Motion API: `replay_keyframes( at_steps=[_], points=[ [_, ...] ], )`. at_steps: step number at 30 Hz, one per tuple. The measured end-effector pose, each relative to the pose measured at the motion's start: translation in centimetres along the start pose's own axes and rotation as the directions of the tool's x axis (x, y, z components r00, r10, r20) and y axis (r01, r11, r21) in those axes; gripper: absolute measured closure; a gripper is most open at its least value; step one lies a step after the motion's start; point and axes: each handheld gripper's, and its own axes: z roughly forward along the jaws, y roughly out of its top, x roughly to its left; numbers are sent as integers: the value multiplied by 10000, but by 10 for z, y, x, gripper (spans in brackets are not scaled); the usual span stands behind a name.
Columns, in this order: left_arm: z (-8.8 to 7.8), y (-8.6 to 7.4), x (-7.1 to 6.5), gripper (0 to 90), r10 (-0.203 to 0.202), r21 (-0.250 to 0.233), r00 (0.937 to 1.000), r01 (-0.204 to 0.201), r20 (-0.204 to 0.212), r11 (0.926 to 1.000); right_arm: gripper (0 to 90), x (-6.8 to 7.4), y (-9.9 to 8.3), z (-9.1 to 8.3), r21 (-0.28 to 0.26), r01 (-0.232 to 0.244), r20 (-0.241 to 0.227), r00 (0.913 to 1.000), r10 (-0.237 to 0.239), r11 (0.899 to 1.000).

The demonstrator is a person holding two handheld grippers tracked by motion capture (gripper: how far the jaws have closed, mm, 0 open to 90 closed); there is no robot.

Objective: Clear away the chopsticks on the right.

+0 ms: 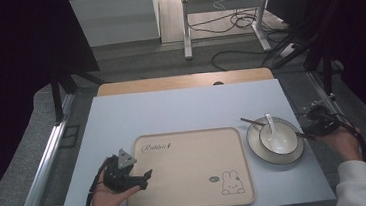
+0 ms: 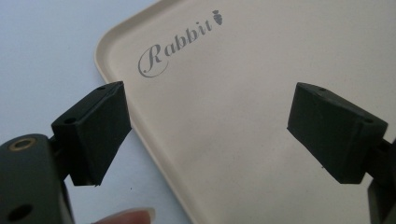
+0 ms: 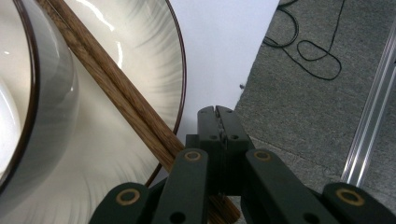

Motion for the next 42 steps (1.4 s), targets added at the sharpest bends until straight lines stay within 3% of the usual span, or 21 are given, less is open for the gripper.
replay_keyframes(
  at_steps=[7,8,11,28,42],
  points=[
    [0,0,0,132,-15,-27,10000,15,-12,10000,892,-1,-1,-16,-499,-28,69,10000,31,9988],
    [0,0,1,132,-34,-34,10000,34,-7,10000,892,2,-2,-25,-762,22,-300,9995,-44,9971],
    [0,0,1,132,-33,-43,10000,33,-8,10000,892,7,-1,-28,-794,192,-527,9983,-234,9967],
    [-1,0,1,132,-15,-70,10000,16,16,10000,892,12,-1,-17,-466,517,-745,9957,-551,9976],
    [-1,0,1,132,-19,-65,10000,19,-13,10000,892,10,-1,-16,-566,472,-721,9961,-512,9973]
  ],
)
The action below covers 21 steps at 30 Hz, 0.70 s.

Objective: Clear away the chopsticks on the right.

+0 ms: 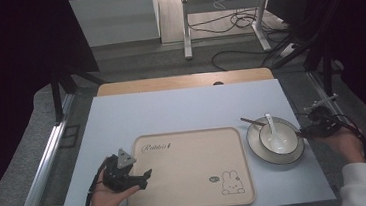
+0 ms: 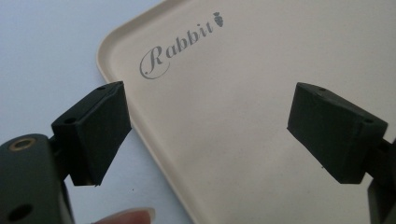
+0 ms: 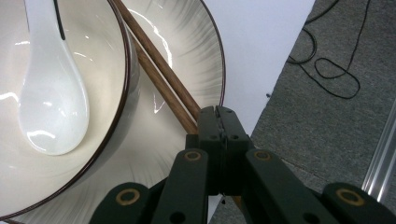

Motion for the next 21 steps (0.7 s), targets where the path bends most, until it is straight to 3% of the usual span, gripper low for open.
replay_keyframes(
  at_steps=[14,17,18,21],
  points=[
    [0,-1,1,132,20,12,10000,-20,-6,10000,892,1,-1,4,396,73,-90,9999,-70,9992],
    [0,-1,1,132,35,30,10000,-35,-19,10000,884,0,-1,0,250,156,-23,9999,-156,9996],
    [0,-1,1,132,35,34,10000,-35,-23,10000,854,-1,-1,-3,142,146,-22,9999,-146,9998],
    [0,-1,1,132,41,33,10000,-41,-26,10000,654,-4,-1,-11,63,346,365,9987,-348,9994]
  ],
)
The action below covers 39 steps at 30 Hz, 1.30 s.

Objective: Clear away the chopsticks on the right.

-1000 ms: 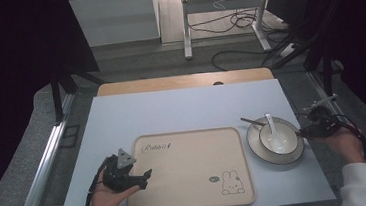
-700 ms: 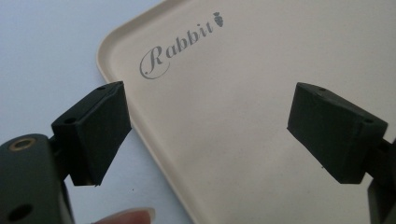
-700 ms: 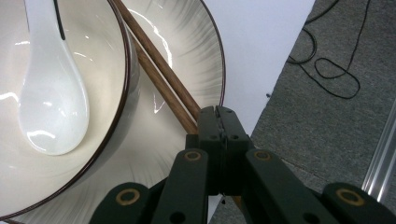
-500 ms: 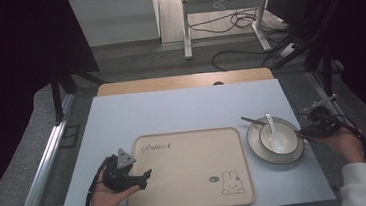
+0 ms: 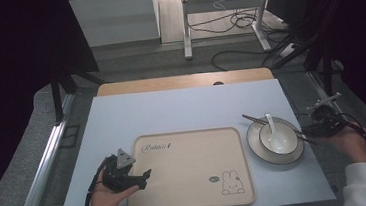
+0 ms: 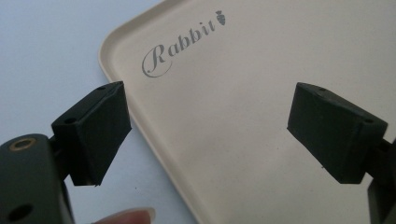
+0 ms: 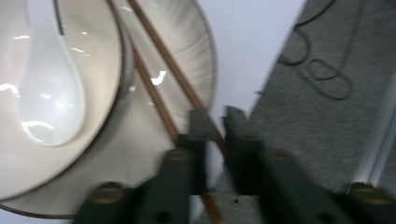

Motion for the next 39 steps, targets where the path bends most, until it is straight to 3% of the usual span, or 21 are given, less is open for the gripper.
replay_keyframes(
  at_steps=[3,8,13,21,29,39],
  points=[
    [0,0,0,132,1,-3,10000,-1,3,10000,584,-4,-3,-2,306,323,243,9992,-330,9990],
    [1,1,-1,132,18,48,10000,-18,3,10000,583,-9,-6,1,613,706,164,9973,-717,9956],
    [2,0,-1,132,7,65,10000,-7,3,10000,619,-10,-4,9,786,1193,-47,9928,-1194,9897],
    [2,0,0,133,-17,51,10000,17,15,10000,712,-11,-4,22,1316,1581,-227,9874,-1565,9786],
    [2,0,1,133,-25,74,10000,25,1,10000,803,-13,-6,24,1138,2017,-223,9794,-2005,9728],
    [1,-1,2,133,-36,42,10000,36,-35,10000,832,-15,-6,16,733,1774,-195,9841,-1765,9814]
  ],
)
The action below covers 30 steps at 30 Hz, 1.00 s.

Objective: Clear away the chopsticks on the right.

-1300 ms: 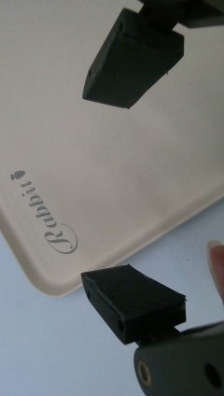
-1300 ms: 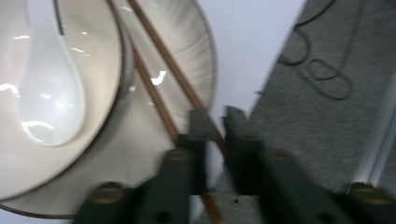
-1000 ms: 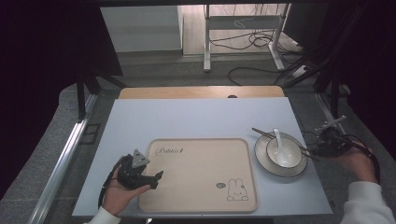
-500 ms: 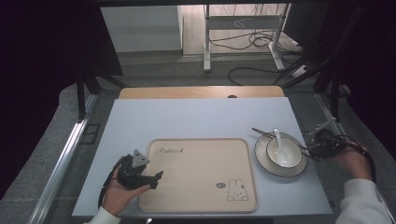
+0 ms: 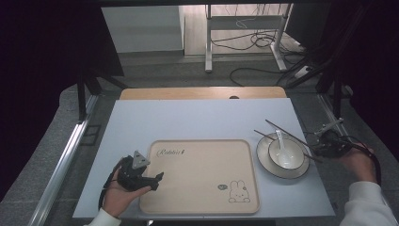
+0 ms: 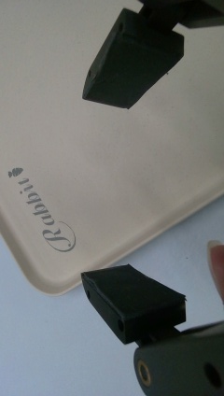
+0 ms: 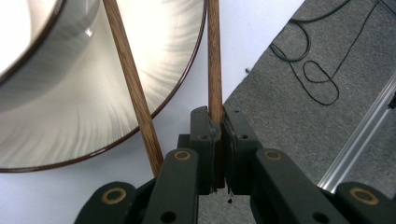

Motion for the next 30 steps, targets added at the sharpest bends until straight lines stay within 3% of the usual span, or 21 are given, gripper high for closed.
replay_keyframes(
  at_steps=[6,14,15,19,30],
  points=[
    [0,0,0,133,-6,-1,10000,6,-10,10000,837,-3,2,-12,-666,-628,114,9979,637,9958],
    [-1,0,1,133,-36,-39,10000,36,-37,10000,837,4,7,-40,-1794,-1131,-456,9933,1066,9773],
    [-1,0,1,133,-40,-41,10000,40,-35,10000,837,10,11,-50,-2111,-1269,-626,9913,1162,9692],
    [-2,0,2,133,-52,-60,10000,52,-28,10000,837,22,19,-64,-2639,-1382,-992,9883,1156,9546],
    [-2,0,2,133,-63,-92,10000,63,-17,9999,836,64,41,-84,-3142,-1135,-1723,9832,609,9425]
  ],
)
